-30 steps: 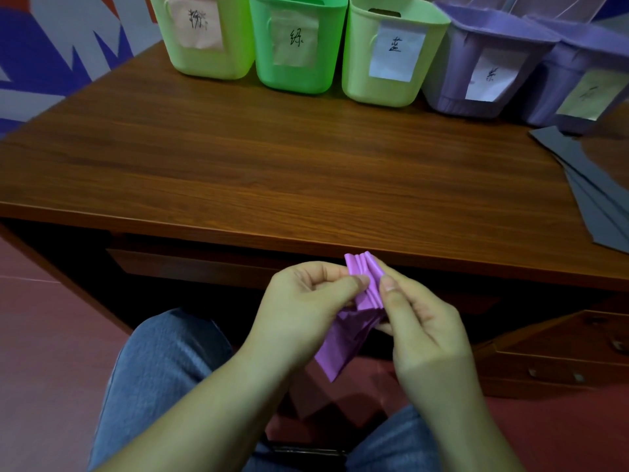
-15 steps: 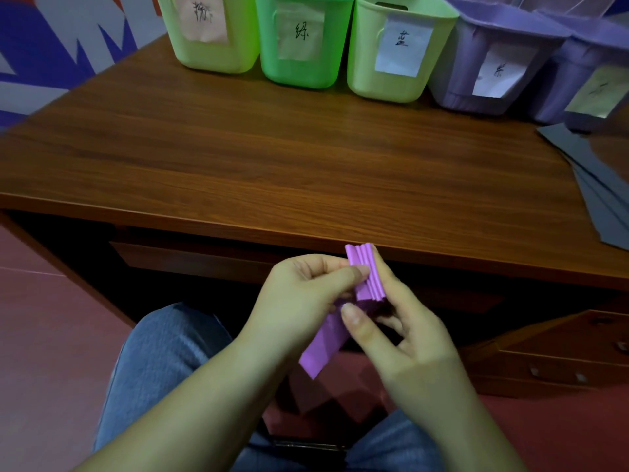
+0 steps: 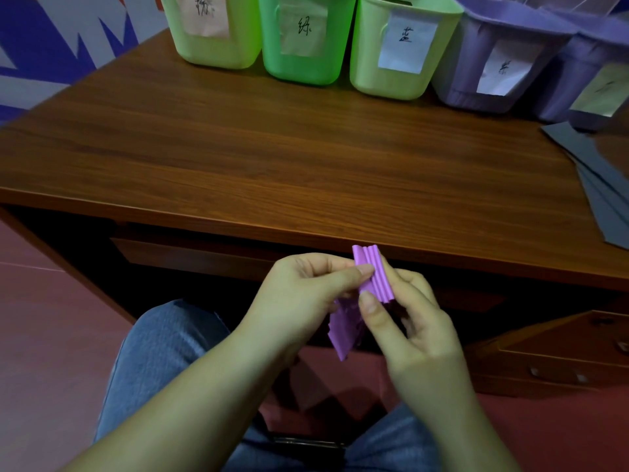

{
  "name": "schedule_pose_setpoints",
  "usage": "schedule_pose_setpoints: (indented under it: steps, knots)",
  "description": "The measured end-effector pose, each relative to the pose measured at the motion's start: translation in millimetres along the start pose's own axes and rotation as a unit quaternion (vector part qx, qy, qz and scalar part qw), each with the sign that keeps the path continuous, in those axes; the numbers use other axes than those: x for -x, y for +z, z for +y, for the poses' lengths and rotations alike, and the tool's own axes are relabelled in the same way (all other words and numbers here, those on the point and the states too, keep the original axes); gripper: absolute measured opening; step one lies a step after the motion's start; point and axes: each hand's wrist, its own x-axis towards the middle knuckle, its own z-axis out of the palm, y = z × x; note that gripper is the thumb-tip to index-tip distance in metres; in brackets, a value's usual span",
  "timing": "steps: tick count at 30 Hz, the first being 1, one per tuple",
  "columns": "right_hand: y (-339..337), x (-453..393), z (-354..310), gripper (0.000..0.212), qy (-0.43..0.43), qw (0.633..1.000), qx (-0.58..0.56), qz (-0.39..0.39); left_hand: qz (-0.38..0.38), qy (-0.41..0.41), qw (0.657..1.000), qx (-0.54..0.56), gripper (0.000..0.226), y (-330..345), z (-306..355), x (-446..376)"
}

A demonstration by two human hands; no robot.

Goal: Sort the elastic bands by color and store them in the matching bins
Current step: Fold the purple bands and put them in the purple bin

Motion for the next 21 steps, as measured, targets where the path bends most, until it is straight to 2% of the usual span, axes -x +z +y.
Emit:
schedule_pose_setpoints:
  steps: [5, 11, 16, 18, 21]
  knots:
    - [-1, -3, 6, 0.032, 0.029, 0.996, -0.082, 0.035, -0.027, -0.010, 0.999, -0.035, 0.017, 0, -1, 1]
    - [0, -3, 12, 0.026, 0.056, 0.992, -0.088, 0.065, -0.024, -0.007, 0.999, -0.037, 0.012, 3, -3, 0]
    - [1, -5, 10, 0.023, 0.088, 0.984, -0.137, 0.076, -0.018, 0.004, 1.000, -0.024, 0.010, 5, -3, 2]
    - [0, -6, 9, 0.030, 0.095, 0.980, -0.144, 0.095, -0.010, 0.006, 1.000, -0.018, 0.010, 6, -3, 3]
    - [-5, -8, 12, 0.028, 0.110, 0.973, -0.147, 0.141, 0.005, 0.002, 1.000, -0.012, 0.010, 3, -4, 4]
